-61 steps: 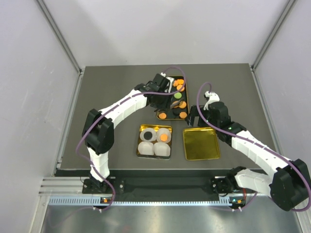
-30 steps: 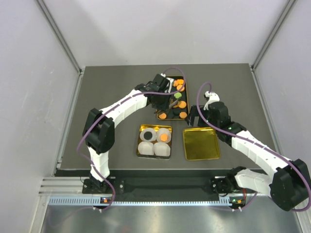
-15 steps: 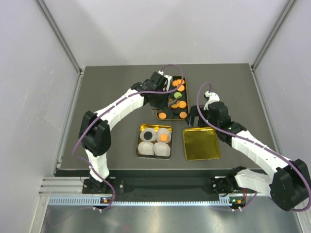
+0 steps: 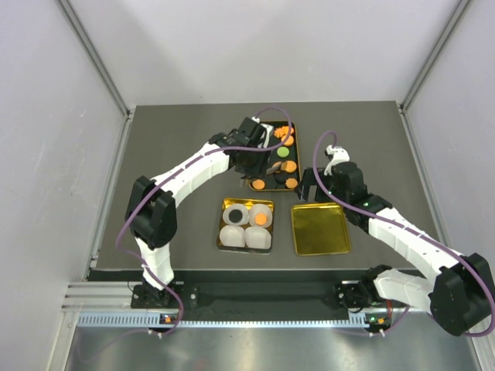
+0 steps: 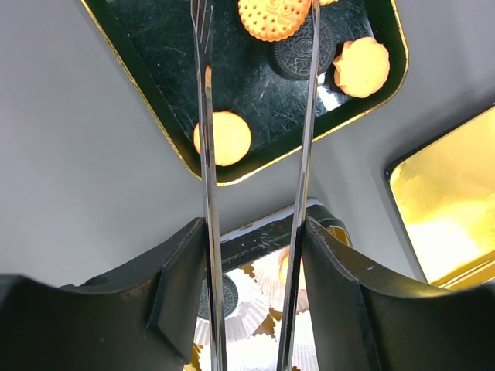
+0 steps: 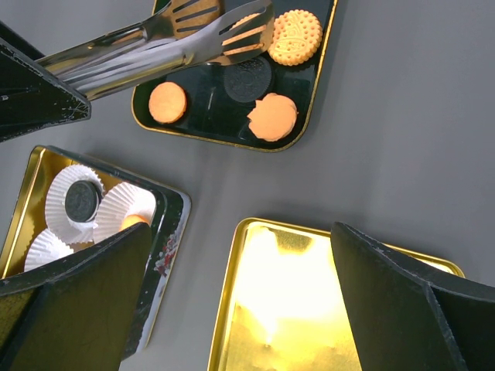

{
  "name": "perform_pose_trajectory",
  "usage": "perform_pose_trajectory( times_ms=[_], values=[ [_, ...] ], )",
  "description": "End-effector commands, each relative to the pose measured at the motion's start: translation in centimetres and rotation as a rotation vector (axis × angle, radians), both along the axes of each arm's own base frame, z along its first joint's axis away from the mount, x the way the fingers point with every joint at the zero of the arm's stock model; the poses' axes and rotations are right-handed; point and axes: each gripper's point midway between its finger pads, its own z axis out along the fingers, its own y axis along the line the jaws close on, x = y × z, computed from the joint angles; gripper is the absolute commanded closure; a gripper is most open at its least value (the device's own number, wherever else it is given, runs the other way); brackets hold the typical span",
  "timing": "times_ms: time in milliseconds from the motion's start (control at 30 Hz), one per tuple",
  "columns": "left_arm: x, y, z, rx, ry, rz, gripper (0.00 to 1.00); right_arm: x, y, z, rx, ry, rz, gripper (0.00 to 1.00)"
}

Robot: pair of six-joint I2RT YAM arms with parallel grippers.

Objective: Pack the cookies

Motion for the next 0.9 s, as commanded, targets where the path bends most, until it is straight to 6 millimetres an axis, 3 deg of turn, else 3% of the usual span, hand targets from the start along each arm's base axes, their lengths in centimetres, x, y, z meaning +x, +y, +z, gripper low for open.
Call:
perform_pose_trajectory(
  times_ms=[0, 533, 867],
  values=[
    [0.1, -0.2, 2.5, -0.046, -0.051, -0.016, 0.45, 0.9, 0.3, 2.3, 0.021, -0.060, -0.001, 0.00],
    [-0.1, -1.0, 1.9, -0.069, 0.005, -0.021, 0.55, 0.9, 0.3, 2.2, 0.022, -0.057, 0.000, 0.00],
    [0.7, -0.6, 3.9, -0.067, -0.061, -0.016, 0.60, 0.9, 0.3, 2.4, 0.024, -0.061, 0.000, 0.00]
  ],
)
